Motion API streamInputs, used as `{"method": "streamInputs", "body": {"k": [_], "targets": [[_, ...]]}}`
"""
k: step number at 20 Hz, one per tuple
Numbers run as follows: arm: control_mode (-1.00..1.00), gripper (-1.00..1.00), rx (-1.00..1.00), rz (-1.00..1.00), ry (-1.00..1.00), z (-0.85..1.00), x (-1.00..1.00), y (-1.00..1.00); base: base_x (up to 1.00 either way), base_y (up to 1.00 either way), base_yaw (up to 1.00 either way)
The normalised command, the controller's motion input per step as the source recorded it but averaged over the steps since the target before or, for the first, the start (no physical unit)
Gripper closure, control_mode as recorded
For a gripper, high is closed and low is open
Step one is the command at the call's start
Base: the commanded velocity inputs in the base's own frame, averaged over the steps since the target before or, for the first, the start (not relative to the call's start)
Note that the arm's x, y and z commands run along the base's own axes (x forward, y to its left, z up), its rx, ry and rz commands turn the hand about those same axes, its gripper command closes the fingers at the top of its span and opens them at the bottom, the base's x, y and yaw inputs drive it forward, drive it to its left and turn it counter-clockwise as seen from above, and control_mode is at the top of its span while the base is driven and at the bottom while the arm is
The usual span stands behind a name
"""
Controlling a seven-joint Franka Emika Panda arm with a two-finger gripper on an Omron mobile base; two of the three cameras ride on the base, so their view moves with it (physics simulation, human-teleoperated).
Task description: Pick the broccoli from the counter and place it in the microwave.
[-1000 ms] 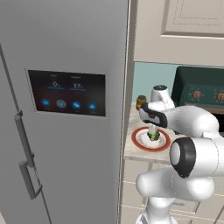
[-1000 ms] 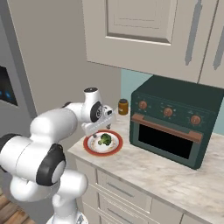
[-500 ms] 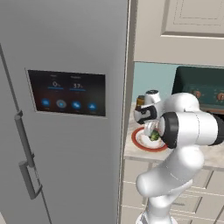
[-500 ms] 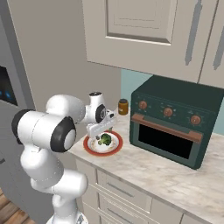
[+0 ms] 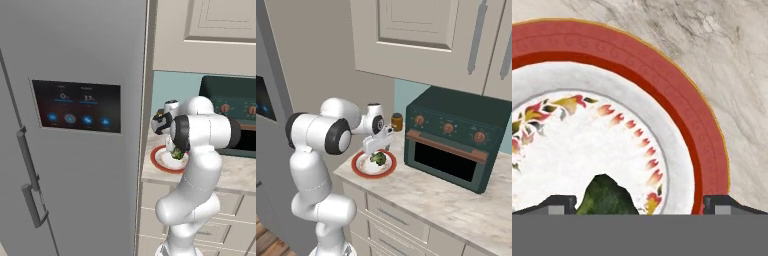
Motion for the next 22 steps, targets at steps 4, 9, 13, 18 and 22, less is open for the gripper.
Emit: {"method": "streamInputs", "body": {"k": [4,9,13,18,22], "targets": [[-1.00,-1.00,0.00,0.00,0.10,-0.20,0.00,-0.29,0.00,0.00,0.00],[-1.00,-1.00,0.00,0.00,0.14,-0.15,-0.20,-0.19,0.00,0.00,0.00],[-1.00,-1.00,0.00,0.00,0.10,-0.06,-0.26,-0.09,0.00,0.00,0.00],[-1.00,-1.00,0.00,0.00,0.02,0.00,-0.45,-0.02,0.00,0.00,0.00],[-1.00,-1.00,0.00,0.00,0.00,-0.05,-0.43,0.00,0.00,0.00,0.00]]}}
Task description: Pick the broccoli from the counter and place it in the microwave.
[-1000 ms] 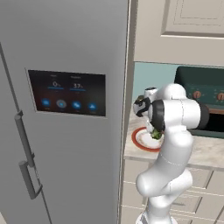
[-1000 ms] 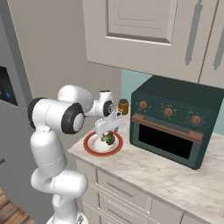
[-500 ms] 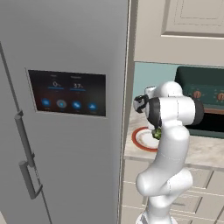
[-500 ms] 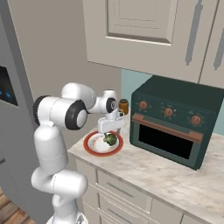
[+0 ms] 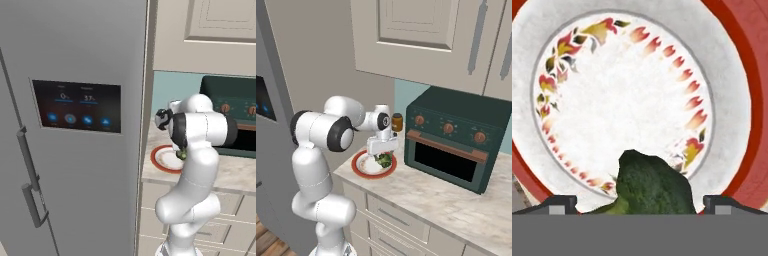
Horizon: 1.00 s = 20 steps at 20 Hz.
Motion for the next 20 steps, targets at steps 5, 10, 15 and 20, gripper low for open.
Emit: {"method": "streamInputs", "body": {"k": [5,10,15,20], "targets": [[-1.00,1.00,0.00,0.00,0.00,-0.23,-0.19,0.00,0.00,0.00,0.00],[-1.00,1.00,0.00,0.00,0.00,-0.30,0.00,0.01,0.00,0.00,0.00],[-1.00,1.00,0.02,0.00,-0.01,-0.03,-0.25,0.00,0.00,0.00,0.00],[-1.00,1.00,0.10,0.00,-0.12,0.72,-0.64,0.00,0.00,0.00,0.00]]}}
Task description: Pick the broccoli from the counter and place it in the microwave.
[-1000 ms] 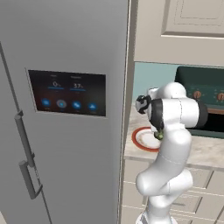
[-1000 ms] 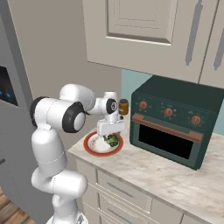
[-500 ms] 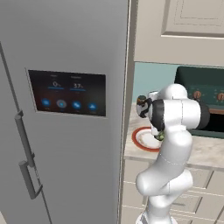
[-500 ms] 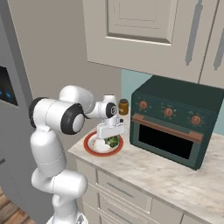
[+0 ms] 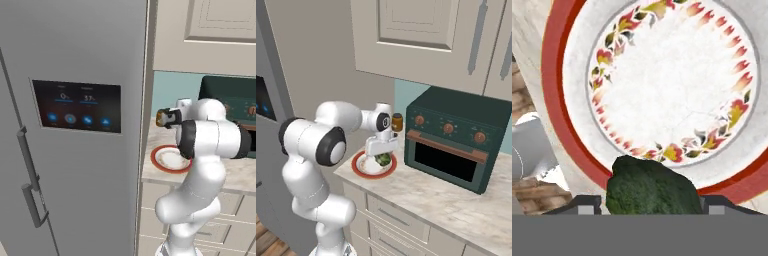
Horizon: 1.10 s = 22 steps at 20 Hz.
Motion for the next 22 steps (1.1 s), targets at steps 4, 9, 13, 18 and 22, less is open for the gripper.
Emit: {"method": "streamInputs", "body": {"k": [4,9,13,18,22], "targets": [[-1.00,1.00,0.11,0.05,-0.16,1.00,-0.74,0.25,0.00,0.00,0.00],[-1.00,1.00,0.07,0.13,-0.16,1.00,-1.00,0.30,0.00,0.00,0.00],[-1.00,1.00,0.01,0.14,-0.17,1.00,-1.00,0.37,0.00,0.00,0.00],[-1.00,1.00,0.00,0.10,-0.13,0.95,-1.00,0.47,0.00,0.00,0.00],[-1.00,1.00,0.00,0.09,-0.11,0.23,-0.80,0.14,0.00,0.00,0.00]]}}
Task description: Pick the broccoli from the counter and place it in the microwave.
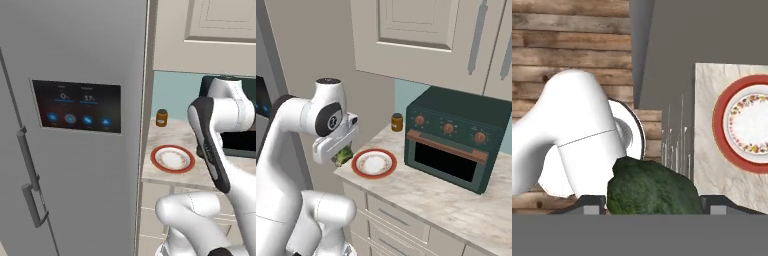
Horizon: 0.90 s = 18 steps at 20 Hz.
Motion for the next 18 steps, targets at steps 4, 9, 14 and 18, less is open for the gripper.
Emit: {"method": "streamInputs", "body": {"k": [4,9,14,18], "targets": [[-1.00,1.00,0.00,0.00,0.00,0.00,-0.17,0.00,0.00,0.00,0.00],[1.00,1.00,0.06,-0.03,-0.08,0.00,-0.40,0.00,-0.60,0.13,-0.17],[1.00,1.00,0.00,0.00,0.00,0.00,0.00,0.00,-1.00,0.90,-0.47],[1.00,1.00,0.00,0.00,0.00,0.00,0.00,0.00,-1.00,1.00,-0.42]]}}
